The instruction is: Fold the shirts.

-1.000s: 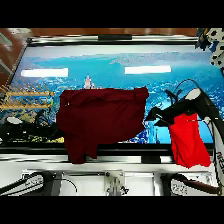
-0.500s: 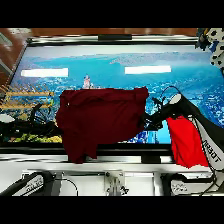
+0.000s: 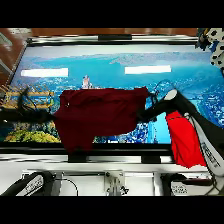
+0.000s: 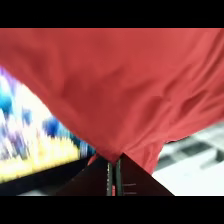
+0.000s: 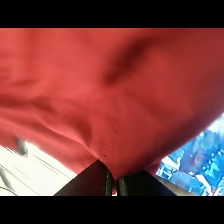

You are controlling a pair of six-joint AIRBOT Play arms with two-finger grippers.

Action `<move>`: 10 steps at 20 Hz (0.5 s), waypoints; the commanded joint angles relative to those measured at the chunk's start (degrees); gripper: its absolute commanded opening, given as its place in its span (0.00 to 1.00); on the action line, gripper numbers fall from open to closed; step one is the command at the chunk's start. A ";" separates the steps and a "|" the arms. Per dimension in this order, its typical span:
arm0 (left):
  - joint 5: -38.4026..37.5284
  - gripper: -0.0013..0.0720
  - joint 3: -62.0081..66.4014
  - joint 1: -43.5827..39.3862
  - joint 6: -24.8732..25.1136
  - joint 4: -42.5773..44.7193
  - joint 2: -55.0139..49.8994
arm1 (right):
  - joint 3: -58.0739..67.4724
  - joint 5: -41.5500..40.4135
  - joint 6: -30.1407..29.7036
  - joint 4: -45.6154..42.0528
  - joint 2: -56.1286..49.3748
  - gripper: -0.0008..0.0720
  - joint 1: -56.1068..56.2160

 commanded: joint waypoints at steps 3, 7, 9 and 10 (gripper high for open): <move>6.49 0.06 32.15 -5.68 0.02 -4.66 6.86 | 25.33 1.75 -5.01 -5.75 16.13 0.11 -0.07; 20.52 0.06 55.74 -9.03 -4.28 -5.25 12.28 | 49.53 -1.95 2.32 -13.27 25.97 0.11 -0.07; 22.71 0.06 60.33 -9.01 -6.45 -5.22 14.99 | 55.43 -1.49 4.96 -13.60 29.51 0.11 -0.07; 22.49 0.06 60.54 -9.01 -6.49 -5.22 16.33 | 56.06 -1.20 6.27 -13.38 31.26 0.11 -0.07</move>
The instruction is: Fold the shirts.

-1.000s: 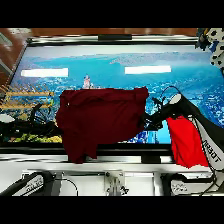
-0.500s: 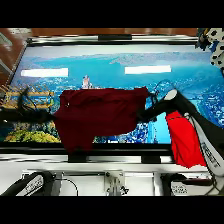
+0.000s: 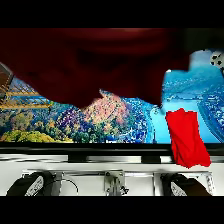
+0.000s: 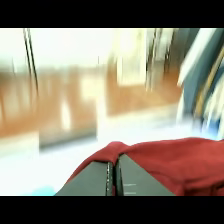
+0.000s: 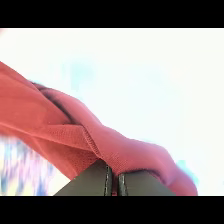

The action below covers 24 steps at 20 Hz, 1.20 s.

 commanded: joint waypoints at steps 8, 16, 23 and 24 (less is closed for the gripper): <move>-11.45 0.06 5.05 -0.70 -9.31 22.84 5.84 | 6.34 26.10 12.44 -5.05 5.64 0.11 0.02; -8.61 0.06 -23.80 -0.74 -9.31 27.23 -0.57 | -10.29 24.02 11.63 -8.07 -12.20 0.11 0.07; 6.78 0.06 -30.12 -0.74 -14.29 24.35 -22.29 | -11.56 -10.03 15.69 -0.92 -34.86 0.11 0.02; 7.72 0.06 -30.10 -0.74 -14.25 21.64 -24.92 | -11.56 -13.53 17.09 0.57 -36.48 0.11 0.07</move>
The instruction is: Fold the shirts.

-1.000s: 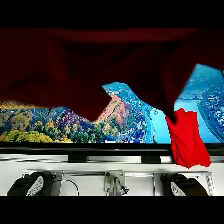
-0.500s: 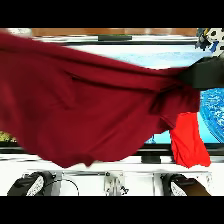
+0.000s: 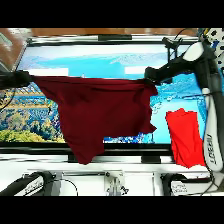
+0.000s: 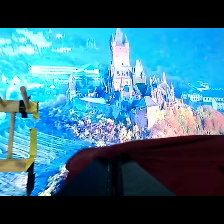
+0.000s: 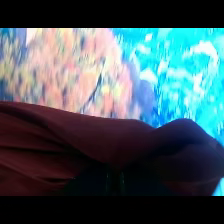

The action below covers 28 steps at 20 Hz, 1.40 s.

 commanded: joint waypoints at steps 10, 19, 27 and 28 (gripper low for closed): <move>-8.98 0.98 2.21 1.38 -3.15 -20.50 -19.41 | 1.22 -3.23 -1.66 11.80 -9.79 0.75 -2.78; -32.06 0.58 -10.05 13.99 3.48 -6.34 -7.85 | -9.33 23.91 -5.40 -3.37 9.29 0.89 -23.23; -18.43 0.70 -37.07 13.68 15.37 -17.66 -7.06 | -30.62 17.05 -7.52 4.55 16.31 0.90 -23.71; -17.33 0.66 -37.07 13.20 15.34 -17.70 -8.20 | -30.62 16.33 -7.52 5.14 16.31 0.90 -23.74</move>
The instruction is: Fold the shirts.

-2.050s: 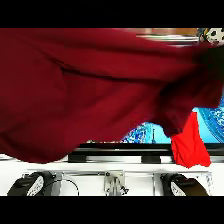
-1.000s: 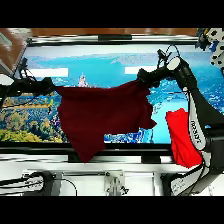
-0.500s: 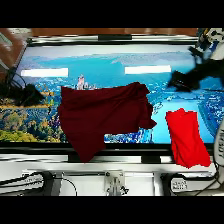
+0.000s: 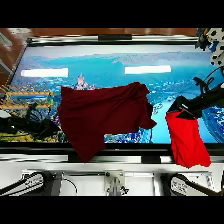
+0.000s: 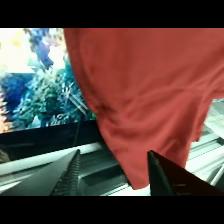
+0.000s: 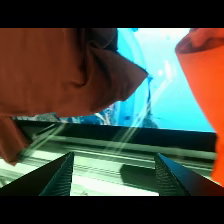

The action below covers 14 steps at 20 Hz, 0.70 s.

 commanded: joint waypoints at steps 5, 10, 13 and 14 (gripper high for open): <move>11.30 0.66 -3.91 -6.40 1.84 -3.96 -5.75 | -3.06 -3.76 0.24 1.86 0.96 0.90 -0.22; 15.06 0.06 -3.61 -7.78 1.86 -10.03 -5.66 | -6.56 -5.51 0.15 1.05 0.02 0.90 0.09; 11.85 0.06 -3.61 -7.78 3.17 -9.99 -5.18 | -12.20 -10.91 0.04 -1.36 -2.75 0.90 3.65; 11.02 0.06 -3.61 -7.78 3.34 -9.99 -4.68 | -13.07 -12.92 -0.02 -0.20 -4.31 0.89 5.35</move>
